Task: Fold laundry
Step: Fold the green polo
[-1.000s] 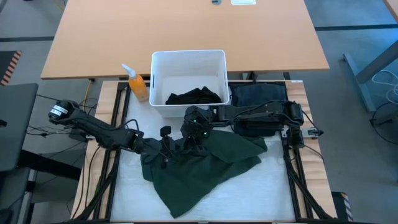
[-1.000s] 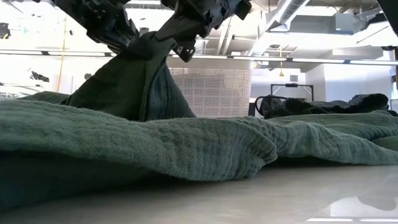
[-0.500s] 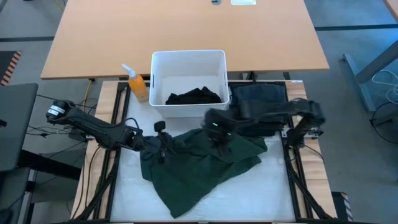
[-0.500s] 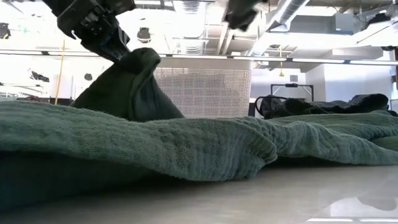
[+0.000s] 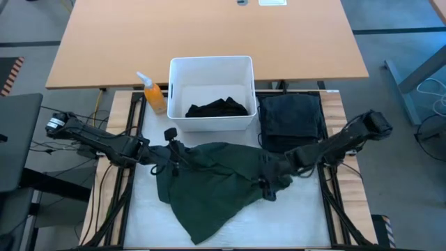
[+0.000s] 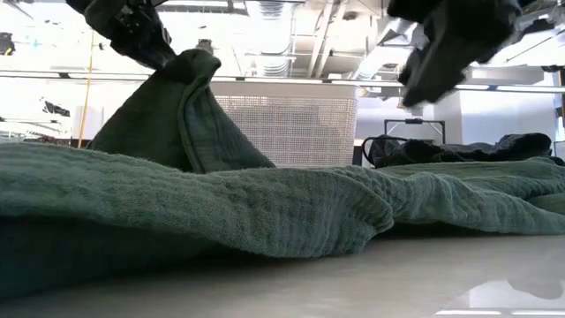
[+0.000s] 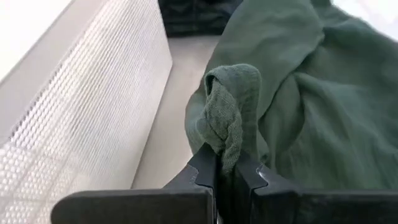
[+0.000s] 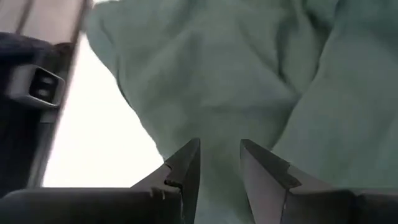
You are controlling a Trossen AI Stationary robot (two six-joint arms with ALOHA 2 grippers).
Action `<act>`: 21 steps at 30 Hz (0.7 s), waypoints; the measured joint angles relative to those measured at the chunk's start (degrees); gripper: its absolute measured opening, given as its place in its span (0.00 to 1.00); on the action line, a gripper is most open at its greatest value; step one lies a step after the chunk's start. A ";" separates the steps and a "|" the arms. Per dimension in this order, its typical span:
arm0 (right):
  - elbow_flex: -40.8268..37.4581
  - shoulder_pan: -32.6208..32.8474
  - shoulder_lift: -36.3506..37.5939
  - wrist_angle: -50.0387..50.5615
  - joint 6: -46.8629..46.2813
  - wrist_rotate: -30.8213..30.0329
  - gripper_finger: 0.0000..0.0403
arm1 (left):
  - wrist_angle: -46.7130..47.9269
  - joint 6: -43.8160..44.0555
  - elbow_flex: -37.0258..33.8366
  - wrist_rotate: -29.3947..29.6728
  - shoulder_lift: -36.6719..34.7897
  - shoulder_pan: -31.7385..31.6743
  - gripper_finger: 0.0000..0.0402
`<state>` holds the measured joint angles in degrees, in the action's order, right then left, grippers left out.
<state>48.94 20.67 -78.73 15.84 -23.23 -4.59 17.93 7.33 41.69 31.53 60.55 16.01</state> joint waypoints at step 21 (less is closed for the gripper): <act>1.78 6.03 -18.22 5.48 -13.59 -18.95 0.34 | -0.14 2.16 0.00 -1.80 0.15 0.09 0.00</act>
<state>50.72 26.70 -96.95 21.32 -36.82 -23.55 17.79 9.49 41.69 29.74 60.71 16.10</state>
